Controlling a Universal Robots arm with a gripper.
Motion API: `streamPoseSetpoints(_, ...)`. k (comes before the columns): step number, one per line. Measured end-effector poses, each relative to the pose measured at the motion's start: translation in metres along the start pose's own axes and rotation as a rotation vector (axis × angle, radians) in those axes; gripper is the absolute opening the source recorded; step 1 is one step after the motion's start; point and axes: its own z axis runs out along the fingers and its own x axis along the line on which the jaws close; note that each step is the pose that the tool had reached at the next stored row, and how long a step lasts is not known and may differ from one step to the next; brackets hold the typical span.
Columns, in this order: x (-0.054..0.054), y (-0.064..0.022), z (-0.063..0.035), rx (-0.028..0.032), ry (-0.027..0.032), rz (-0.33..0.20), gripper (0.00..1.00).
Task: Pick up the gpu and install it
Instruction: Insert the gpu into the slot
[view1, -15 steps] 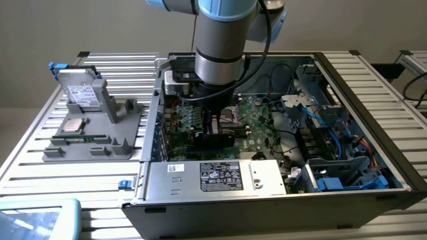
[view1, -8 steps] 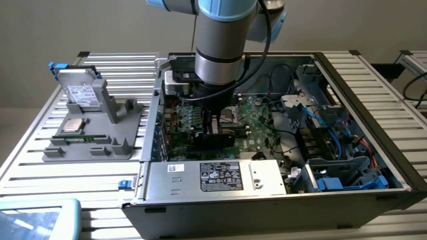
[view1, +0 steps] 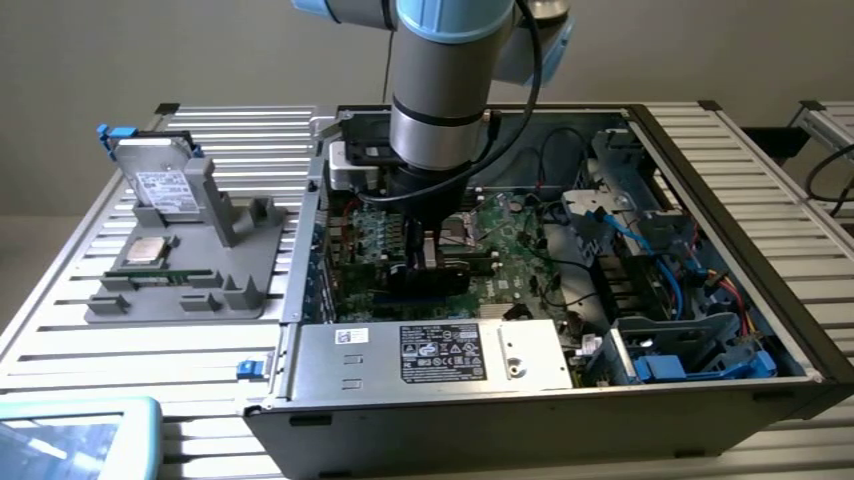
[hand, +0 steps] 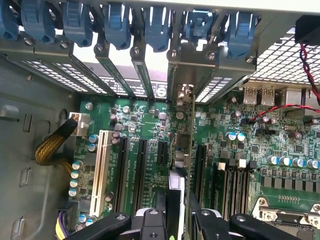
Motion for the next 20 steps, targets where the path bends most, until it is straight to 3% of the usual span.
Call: streamPoseSetpoints(20, 0.0, 0.0003, 0.0001, -0.0005, -0.0004, 0.0, 0.27)
